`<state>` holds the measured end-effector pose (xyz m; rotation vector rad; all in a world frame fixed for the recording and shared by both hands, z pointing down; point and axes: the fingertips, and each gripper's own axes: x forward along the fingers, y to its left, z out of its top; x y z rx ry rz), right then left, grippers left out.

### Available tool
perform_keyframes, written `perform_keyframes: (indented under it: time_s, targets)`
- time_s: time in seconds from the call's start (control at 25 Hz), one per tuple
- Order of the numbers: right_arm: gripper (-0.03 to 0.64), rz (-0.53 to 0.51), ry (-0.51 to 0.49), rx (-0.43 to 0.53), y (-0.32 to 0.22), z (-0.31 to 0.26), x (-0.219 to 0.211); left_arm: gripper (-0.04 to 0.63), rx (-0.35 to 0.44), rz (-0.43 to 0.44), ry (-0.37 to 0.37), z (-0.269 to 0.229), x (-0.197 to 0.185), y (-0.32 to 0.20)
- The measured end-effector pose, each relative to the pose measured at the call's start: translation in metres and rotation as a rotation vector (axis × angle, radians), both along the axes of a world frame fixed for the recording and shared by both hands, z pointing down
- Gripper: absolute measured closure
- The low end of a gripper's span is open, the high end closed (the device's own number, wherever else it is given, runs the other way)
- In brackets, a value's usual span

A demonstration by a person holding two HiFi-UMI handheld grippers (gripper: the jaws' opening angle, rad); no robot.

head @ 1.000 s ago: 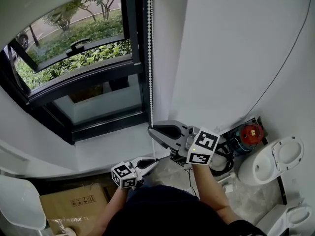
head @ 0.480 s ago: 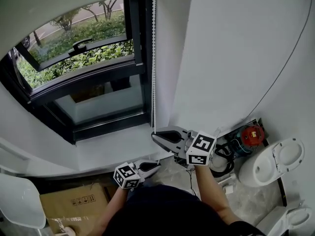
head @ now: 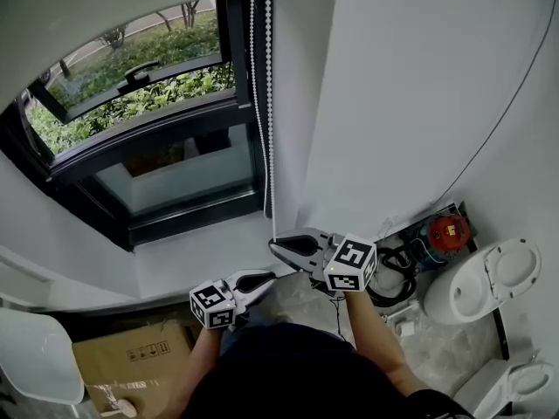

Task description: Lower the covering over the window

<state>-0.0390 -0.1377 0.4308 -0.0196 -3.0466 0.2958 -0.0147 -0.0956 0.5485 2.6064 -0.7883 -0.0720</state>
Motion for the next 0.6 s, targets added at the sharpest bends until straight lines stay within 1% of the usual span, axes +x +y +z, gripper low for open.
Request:
perform_keyframes:
  time_s: [0.04,0.12,0.16,0.2,0.28,0.32,0.4,0.48,0.52,0.6]
  targets:
    - [0.603,0.0,0.002,0.0,-0.001,0.0,0.0,0.562,0.015,-0.017,0.013,-0.007,-0.004,-0.003]
    - [0.603,0.003,-0.003,-0.004,-0.003,0.0,0.002,0.504,0.049,-0.047,0.04,-0.023,-0.013,-0.008]
    - [0.603,0.005,0.001,-0.001,-0.003,0.002,0.003,0.494,0.068,-0.059,0.053,-0.033,-0.016,-0.01]
    - [0.603,0.006,0.022,0.006,-0.002,0.007,0.003,0.494,0.085,-0.071,0.067,-0.045,-0.019,-0.012]
    - [0.603,-0.002,0.097,0.02,0.002,0.027,0.001,0.494,0.122,-0.091,0.099,-0.068,-0.025,-0.016]
    - [0.603,-0.008,0.115,0.009,0.005,0.037,0.0,0.494,0.139,-0.097,0.115,-0.079,-0.028,-0.017]
    - [0.603,-0.007,0.091,-0.036,0.01,0.044,0.0,0.494,0.166,-0.1,0.139,-0.096,-0.031,-0.018]
    - [0.603,-0.005,0.067,-0.05,0.012,0.043,-0.002,0.494,0.19,-0.094,0.15,-0.109,-0.032,-0.017]
    - [0.603,-0.01,0.075,-0.045,0.013,0.045,-0.004,0.494,0.201,-0.091,0.151,-0.114,-0.032,-0.018]
    - [0.603,-0.027,0.139,-0.025,0.014,0.058,-0.012,0.494,0.214,-0.086,0.145,-0.119,-0.035,-0.023]
